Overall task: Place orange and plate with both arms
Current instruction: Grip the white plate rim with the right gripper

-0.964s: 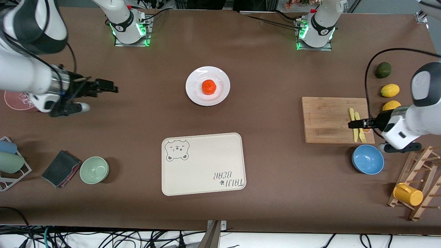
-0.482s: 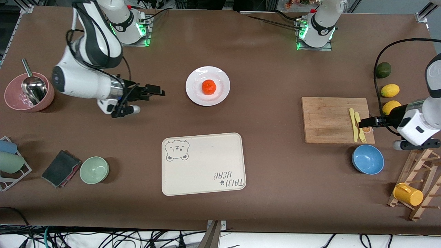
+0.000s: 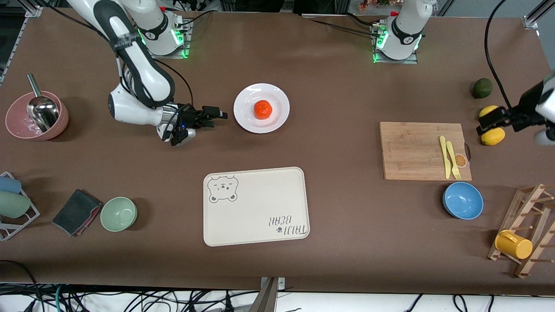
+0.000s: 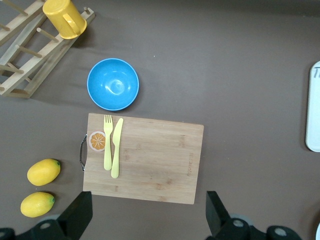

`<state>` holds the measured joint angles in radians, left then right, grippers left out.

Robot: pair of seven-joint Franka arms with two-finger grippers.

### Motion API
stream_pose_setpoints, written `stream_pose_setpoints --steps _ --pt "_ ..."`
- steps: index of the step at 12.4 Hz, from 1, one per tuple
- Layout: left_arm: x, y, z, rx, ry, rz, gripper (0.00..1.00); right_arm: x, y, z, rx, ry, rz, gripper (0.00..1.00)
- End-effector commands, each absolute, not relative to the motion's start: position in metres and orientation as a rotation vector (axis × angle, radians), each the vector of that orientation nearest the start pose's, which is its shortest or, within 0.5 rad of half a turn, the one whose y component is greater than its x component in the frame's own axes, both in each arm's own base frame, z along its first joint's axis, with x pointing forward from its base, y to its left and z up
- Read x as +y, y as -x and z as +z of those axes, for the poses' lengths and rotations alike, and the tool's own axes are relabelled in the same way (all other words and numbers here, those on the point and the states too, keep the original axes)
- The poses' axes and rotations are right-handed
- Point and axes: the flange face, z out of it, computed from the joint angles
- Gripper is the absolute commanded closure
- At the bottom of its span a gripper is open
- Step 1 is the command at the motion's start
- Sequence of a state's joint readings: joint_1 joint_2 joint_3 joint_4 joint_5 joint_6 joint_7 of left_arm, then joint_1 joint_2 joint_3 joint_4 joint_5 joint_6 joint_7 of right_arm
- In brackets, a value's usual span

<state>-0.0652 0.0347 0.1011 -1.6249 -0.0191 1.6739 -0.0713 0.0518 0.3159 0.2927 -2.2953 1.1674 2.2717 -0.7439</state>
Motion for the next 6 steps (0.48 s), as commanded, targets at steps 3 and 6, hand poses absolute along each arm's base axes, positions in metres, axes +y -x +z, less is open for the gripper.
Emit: stream_pose_setpoints --steps 3,6 --pt "0.017 -0.568 0.557 -0.14 3.176 0.085 0.0 0.225 -0.429 0.166 -0.109 2.218 0.094 0.0" --pt "0.021 -0.572 0.556 -0.146 3.176 0.048 0.0 0.233 -0.408 0.153 -0.07 2.211 0.093 0.03"
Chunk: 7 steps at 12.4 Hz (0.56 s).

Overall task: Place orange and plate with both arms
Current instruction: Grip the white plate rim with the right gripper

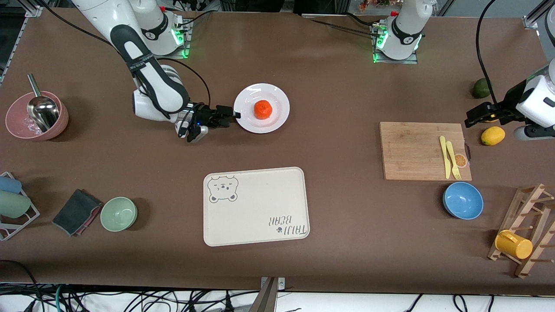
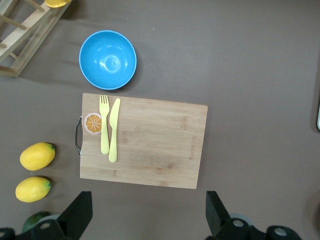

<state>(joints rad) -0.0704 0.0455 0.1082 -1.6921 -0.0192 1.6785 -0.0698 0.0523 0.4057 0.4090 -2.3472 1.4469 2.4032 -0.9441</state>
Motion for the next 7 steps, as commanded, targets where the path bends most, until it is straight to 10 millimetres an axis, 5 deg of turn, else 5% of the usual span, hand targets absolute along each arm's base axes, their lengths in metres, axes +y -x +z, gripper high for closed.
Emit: stream_pose_setpoints --steps 1,4,7 --pt "0.021 -0.573 0.556 -0.146 3.176 0.043 0.0 0.235 -0.403 0.147 -0.07 2.204 0.07 0.08" --pt "0.022 -0.578 0.551 -0.042 3.176 0.043 0.0 0.233 -0.393 0.14 -0.066 2.201 0.07 0.14" --pt "0.019 -0.578 0.551 -0.013 3.178 0.043 0.0 0.231 -0.389 0.137 -0.058 2.205 0.081 0.31"
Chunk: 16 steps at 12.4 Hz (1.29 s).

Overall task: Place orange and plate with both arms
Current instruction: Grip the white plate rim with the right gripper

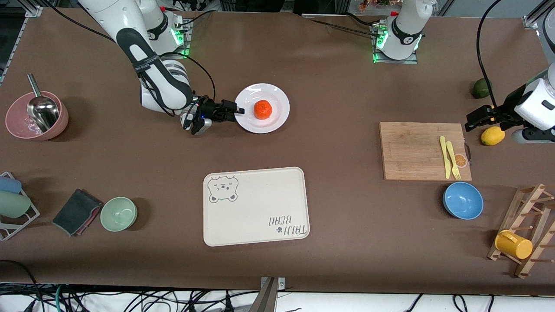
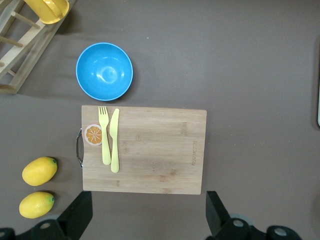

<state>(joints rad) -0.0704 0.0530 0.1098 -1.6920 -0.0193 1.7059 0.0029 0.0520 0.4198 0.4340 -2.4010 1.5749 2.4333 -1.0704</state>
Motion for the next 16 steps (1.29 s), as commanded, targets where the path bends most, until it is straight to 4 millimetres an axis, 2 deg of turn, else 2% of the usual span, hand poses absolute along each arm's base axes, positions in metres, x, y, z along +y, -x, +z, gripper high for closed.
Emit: stream_pose_setpoints --steps 1,5,7,12,16 --pt "0.018 -0.579 0.551 -0.012 3.176 0.043 0.0 0.23 -0.387 0.136 -0.057 2.206 0.086 0.38" --pt "0.018 -0.579 0.552 -0.007 3.176 0.038 0.0 0.229 -0.383 0.133 -0.064 2.208 0.091 0.69" --pt "0.018 -0.579 0.552 -0.01 3.176 0.038 0.0 0.228 -0.383 0.133 -0.084 2.207 0.08 0.72" --pt "0.015 -0.58 0.549 0.001 3.171 0.046 0.0 0.228 -0.372 0.115 -0.096 2.182 0.028 0.72" --pt "0.015 -0.58 0.549 0.001 3.171 0.046 0.0 0.228 -0.37 0.111 -0.097 2.181 0.028 0.72"
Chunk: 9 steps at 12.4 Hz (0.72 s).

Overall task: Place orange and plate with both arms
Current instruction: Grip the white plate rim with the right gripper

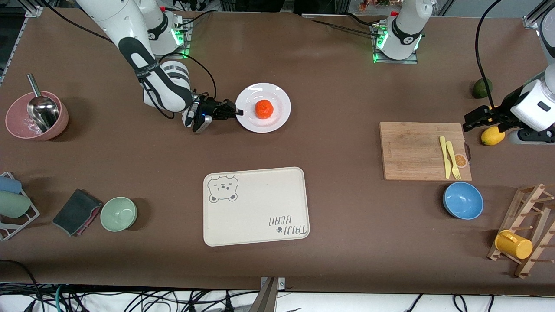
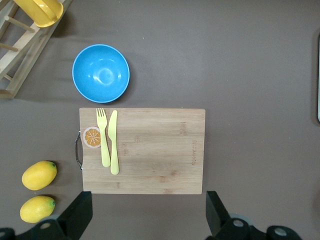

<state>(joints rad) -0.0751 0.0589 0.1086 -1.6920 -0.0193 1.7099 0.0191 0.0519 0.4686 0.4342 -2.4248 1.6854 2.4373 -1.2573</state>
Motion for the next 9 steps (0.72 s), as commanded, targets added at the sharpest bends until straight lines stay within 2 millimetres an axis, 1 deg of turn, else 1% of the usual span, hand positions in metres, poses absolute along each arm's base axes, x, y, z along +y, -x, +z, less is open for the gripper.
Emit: stream_pose_setpoints --steps 1,4,6,9 --pt "0.0143 -0.5802 0.5481 0.003 3.171 0.051 0.0 0.2272 -0.3704 0.1109 -0.09 2.181 0.025 0.72" --pt "0.0152 -0.5802 0.5481 0.001 3.171 0.051 0.0 0.2258 -0.3704 0.109 -0.081 2.195 0.023 0.84" --pt "0.0152 -0.5802 0.5481 0.001 3.171 0.051 0.0 0.2259 -0.3704 0.109 -0.082 2.194 0.023 0.95" --pt "0.0143 -0.5802 0.5481 0.003 3.171 0.051 0.0 0.2257 -0.3704 0.109 -0.078 2.195 0.022 0.98"
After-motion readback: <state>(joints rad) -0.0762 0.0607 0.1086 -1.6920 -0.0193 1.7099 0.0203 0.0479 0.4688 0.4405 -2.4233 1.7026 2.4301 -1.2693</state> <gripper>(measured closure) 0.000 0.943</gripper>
